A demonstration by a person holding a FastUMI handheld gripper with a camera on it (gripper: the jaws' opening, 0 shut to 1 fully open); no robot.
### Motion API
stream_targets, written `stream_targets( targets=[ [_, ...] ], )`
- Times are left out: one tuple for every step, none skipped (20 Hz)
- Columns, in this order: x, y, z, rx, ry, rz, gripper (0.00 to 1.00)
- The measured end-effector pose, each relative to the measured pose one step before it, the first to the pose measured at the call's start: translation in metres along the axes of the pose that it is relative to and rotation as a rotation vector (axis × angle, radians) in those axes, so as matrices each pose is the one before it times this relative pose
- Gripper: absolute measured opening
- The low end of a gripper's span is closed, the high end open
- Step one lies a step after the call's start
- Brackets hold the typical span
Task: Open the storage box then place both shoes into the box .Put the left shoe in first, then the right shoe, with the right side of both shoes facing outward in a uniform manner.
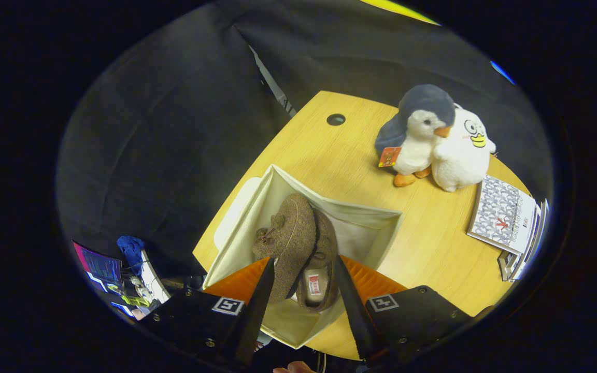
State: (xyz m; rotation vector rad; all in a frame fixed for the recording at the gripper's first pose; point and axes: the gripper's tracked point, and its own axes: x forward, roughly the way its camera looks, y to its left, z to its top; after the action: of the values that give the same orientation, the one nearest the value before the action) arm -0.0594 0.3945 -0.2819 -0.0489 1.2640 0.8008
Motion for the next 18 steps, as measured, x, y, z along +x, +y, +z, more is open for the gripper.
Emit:
stream_targets(
  targets=[
    [-0.01428, -0.00696, 0.00274, 0.01290, -0.05232, -0.00341, 0.72],
    [-0.01562, -0.00767, 0.00207, 0.01629, -0.05452, -0.00794, 0.72],
    [-0.01768, -0.00732, -0.00449, 0.01518, -0.05859, -0.00380, 0.72],
    [-0.01609, -0.00996, 0.00287, 0.01058, -0.05823, -0.01380, 0.72],
    [-0.01488, -0.01149, 0.00265, 0.01066, -0.05337, -0.02446, 0.72],
    [-0.01594, -0.01208, 0.00450, 0.01104, -0.05529, -0.02308, 0.72],
    [-0.01883, -0.01427, 0.00541, 0.01160, -0.05237, -0.02844, 0.72],
    [-0.01435, -0.01523, 0.00550, 0.01415, -0.04725, -0.02921, 0.72],
    [-0.01580, -0.01617, 0.00563, 0.01751, -0.04864, -0.02964, 0.72],
    [-0.01394, -0.01648, 0.00991, 0.01568, -0.05781, -0.02947, 0.72],
    [-0.01237, -0.01795, 0.01232, 0.01064, -0.05835, -0.03658, 0.72],
    [-0.01512, -0.01619, 0.01409, 0.00297, -0.06129, -0.03517, 0.72],
    [-0.01189, -0.01558, 0.01324, 0.00045, -0.06055, -0.03259, 0.72],
    [-0.00911, -0.01377, 0.01363, 0.00148, -0.05885, -0.02887, 0.72],
    [-0.00893, -0.01244, 0.01450, -0.00050, -0.05600, -0.02576, 0.72],
    [-0.00429, -0.00942, 0.01429, 0.00104, -0.05980, -0.02167, 0.72],
    [-0.00319, -0.00750, 0.01670, 0.00007, -0.05906, -0.01246, 0.74],
    [-0.00339, -0.00586, 0.01331, 0.00492, -0.05679, -0.01512, 0.79]
  ],
)
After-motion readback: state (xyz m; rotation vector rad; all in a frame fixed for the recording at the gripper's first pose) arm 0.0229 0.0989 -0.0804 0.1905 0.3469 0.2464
